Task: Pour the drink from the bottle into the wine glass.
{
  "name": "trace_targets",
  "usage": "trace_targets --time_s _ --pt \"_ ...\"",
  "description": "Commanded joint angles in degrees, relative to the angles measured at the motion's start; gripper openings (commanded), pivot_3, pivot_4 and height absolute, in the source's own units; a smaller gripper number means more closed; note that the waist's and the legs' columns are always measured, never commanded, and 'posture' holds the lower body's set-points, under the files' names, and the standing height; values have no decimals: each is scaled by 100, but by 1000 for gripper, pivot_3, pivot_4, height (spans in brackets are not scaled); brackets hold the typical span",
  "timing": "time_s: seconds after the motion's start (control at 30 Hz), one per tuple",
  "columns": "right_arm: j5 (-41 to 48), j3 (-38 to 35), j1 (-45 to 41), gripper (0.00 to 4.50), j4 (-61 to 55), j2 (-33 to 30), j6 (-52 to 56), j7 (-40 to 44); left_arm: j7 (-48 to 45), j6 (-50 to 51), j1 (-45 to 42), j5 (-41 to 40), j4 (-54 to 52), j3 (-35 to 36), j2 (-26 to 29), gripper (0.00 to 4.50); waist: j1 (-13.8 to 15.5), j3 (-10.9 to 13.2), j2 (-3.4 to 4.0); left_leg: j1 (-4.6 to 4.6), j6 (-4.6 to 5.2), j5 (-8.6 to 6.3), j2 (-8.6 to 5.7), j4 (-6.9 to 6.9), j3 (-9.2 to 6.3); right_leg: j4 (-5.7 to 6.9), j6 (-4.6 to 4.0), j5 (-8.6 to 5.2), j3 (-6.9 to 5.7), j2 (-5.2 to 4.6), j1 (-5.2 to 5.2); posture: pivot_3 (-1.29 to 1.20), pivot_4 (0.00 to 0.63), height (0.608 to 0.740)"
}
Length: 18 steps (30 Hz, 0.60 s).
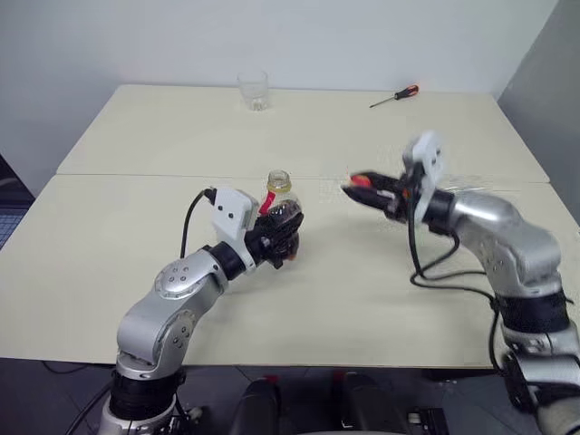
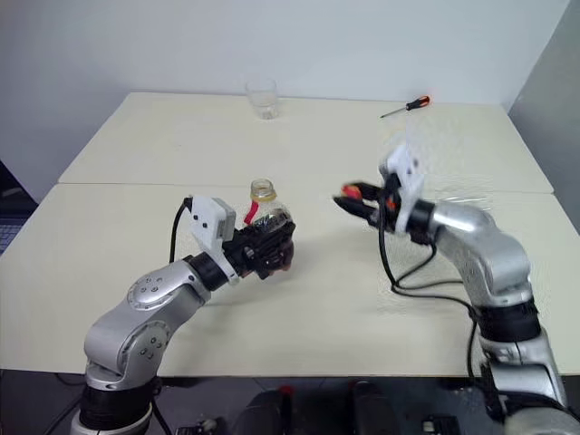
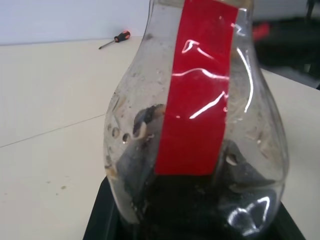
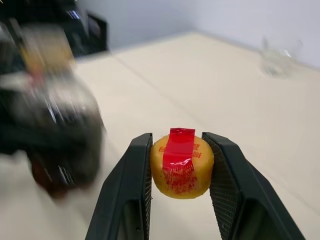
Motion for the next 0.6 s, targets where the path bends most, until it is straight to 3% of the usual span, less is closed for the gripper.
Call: trace_targets --time_s 0.03,0.17,0.3,0.53,0.6 --pt "-596 -6 871 1257 -775 43 -607 -491 -36 -65 24 -199 -457 33 -27 1318 2 0 0 1 0 0 1 0 -5 1 0 0 -5 3 1 0 150 740" --pt "-1448 102 1933 1257 -632 336 -1567 -1097 -40 -62 -13 -229 -430 -37 -63 1318 1 0 0 11 -3 2 -2 6 -4 9 0 0 -3 13 5 0 150 740" --pt "-1855 -65 2249 1257 48 716 -2176 -1605 -19 -43 -78 -247 -402 -65 -86 1318 2 0 0 15 -8 5 -4 7 -2 8 3 -1 -2 19 10 0 150 740" --pt "-1546 -673 2261 1257 705 1524 -1441 -2311 19 14 -139 -304 -391 -24 -81 1318 9 -1 1 12 -15 9 -3 6 0 8 0 1 2 19 9 0 150 740" --pt "-1449 -672 2264 1947 680 1607 -1197 -2300 30 14 -140 -306 -395 -22 -80 1318 10 -1 0 14 -12 7 -3 6 1 7 0 1 3 19 12 0 150 740"
